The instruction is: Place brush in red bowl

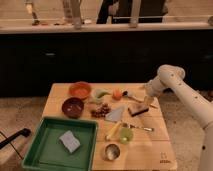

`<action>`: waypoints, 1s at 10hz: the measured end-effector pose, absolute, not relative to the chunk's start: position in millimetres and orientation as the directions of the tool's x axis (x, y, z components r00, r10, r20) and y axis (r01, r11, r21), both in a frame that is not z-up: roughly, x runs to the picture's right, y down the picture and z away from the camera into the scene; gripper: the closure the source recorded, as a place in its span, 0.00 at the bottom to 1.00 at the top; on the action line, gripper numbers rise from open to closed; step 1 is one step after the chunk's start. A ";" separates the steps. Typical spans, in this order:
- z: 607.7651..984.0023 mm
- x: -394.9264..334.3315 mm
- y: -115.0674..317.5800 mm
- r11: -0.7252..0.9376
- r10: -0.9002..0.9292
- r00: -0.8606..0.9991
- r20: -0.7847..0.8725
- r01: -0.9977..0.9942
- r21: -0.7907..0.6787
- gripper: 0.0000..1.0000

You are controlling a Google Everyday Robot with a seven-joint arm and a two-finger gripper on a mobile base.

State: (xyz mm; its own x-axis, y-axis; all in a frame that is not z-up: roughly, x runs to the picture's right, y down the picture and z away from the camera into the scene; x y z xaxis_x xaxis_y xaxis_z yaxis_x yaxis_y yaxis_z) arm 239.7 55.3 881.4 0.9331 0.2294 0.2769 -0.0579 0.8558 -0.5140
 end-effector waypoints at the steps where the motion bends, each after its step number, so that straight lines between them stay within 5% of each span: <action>1: 883.1 237.0 51.7 0.856 0.242 0.929 0.281 -0.068 -0.512 0.20; 10: 922.9 226.4 35.0 0.821 0.455 0.849 0.270 -0.282 -0.496 0.20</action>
